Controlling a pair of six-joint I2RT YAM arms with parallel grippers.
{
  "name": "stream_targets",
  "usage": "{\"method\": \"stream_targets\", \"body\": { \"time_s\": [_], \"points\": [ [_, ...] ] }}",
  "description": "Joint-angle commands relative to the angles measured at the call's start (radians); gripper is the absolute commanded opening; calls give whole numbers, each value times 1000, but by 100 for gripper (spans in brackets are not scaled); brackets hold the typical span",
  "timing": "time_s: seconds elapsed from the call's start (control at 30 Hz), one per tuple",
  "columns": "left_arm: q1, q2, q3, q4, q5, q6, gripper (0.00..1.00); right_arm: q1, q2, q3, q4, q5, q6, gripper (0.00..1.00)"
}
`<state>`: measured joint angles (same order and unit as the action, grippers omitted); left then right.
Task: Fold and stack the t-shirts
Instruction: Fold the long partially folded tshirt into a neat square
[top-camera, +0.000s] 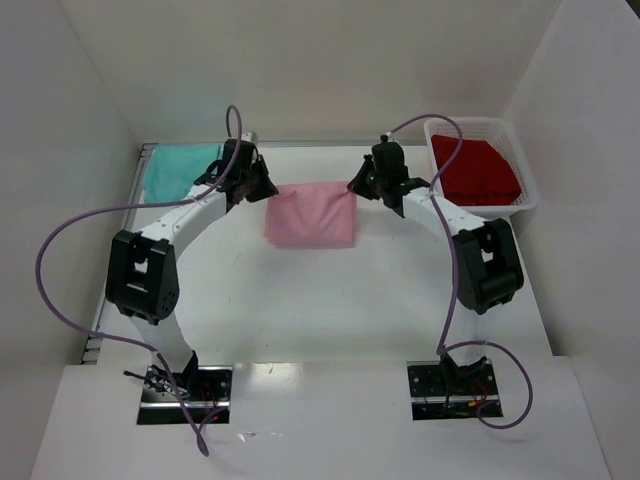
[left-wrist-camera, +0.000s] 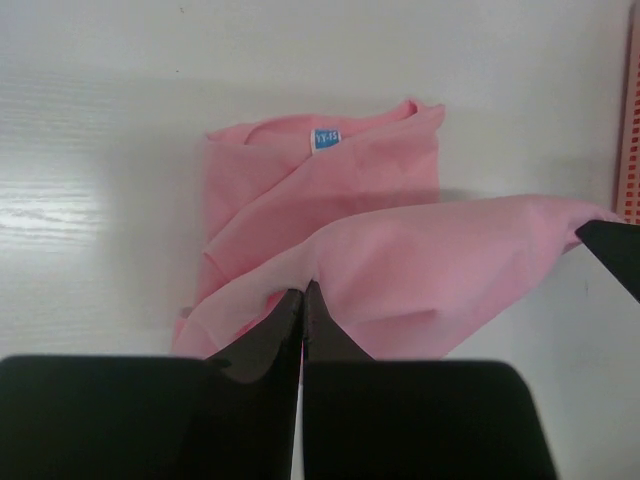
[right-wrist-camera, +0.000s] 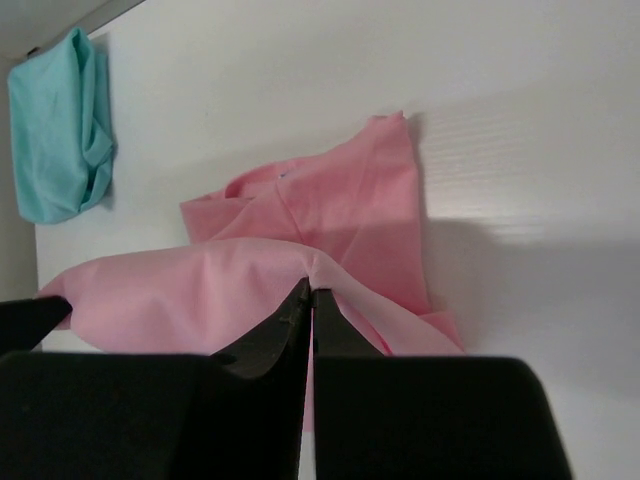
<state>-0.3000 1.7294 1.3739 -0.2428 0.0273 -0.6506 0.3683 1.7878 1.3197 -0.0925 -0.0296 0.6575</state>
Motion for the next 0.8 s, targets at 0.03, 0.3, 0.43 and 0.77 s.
{"method": "stream_targets", "body": {
  "time_s": [0.03, 0.3, 0.43, 0.77],
  "points": [
    [24, 134, 91, 36, 100, 37, 1, -17, 87, 93, 33, -12, -36, 4],
    [65, 266, 151, 69, 120, 37, 2, -49, 229, 153, 43, -32, -45, 4],
    [94, 324, 207, 82, 154, 46, 2, -60, 254, 193, 43, -32, -56, 4],
    [124, 358, 266, 92, 197, 46, 6, -69, 277, 246, 43, -50, -65, 7]
  ]
}}
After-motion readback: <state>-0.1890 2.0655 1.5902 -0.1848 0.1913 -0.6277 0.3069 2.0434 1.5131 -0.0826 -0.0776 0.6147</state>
